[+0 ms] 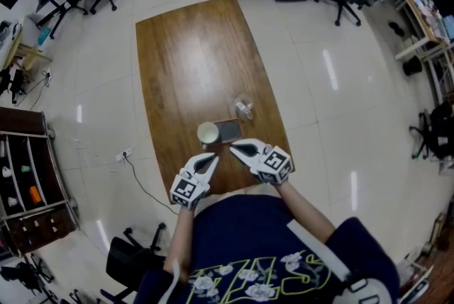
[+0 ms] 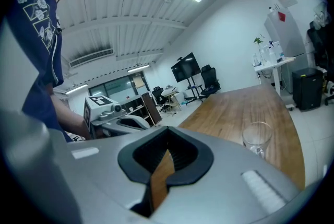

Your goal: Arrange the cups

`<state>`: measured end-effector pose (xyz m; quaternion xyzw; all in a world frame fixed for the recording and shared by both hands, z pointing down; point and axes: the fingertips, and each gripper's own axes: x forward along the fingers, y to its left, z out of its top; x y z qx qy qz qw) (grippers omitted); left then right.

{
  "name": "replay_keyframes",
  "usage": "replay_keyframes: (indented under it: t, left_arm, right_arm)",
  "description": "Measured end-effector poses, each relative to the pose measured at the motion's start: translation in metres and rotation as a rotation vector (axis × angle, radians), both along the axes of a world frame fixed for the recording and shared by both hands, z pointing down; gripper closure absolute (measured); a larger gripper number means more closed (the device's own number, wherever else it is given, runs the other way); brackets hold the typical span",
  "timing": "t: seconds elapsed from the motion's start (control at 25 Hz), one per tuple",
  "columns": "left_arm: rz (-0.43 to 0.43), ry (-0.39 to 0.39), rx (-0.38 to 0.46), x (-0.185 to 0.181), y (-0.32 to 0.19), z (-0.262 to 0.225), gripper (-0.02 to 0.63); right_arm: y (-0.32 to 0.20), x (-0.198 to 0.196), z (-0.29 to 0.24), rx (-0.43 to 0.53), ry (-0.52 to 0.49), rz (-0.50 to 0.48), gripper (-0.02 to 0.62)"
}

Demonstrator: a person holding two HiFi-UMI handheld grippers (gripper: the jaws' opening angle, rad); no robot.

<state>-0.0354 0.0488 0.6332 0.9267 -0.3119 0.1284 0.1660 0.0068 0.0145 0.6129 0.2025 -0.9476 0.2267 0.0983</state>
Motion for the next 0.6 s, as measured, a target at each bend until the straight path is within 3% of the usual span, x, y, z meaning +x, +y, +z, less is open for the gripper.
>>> replay_keyframes:
  t: [0.28, 0.36, 0.48, 0.6]
  left_arm:
    - [0.022, -0.031, 0.003, 0.004, 0.004, 0.0, 0.603]
    - [0.019, -0.032, 0.001, 0.004, 0.004, 0.0, 0.603]
    - [0.008, -0.033, -0.003, 0.0, 0.004, 0.0, 0.603]
    - [-0.012, -0.032, -0.011, -0.002, 0.007, 0.001, 0.603]
  right_arm:
    - [-0.018, 0.016, 0.011, 0.065, 0.048, 0.015, 0.585]
    - [-0.024, 0.017, 0.011, 0.069, 0.056, 0.006, 0.473]
    - [-0.035, 0.015, 0.001, 0.065, 0.062, 0.007, 0.404]
    - [-0.05, 0.022, 0.009, 0.114, 0.126, 0.032, 0.289]
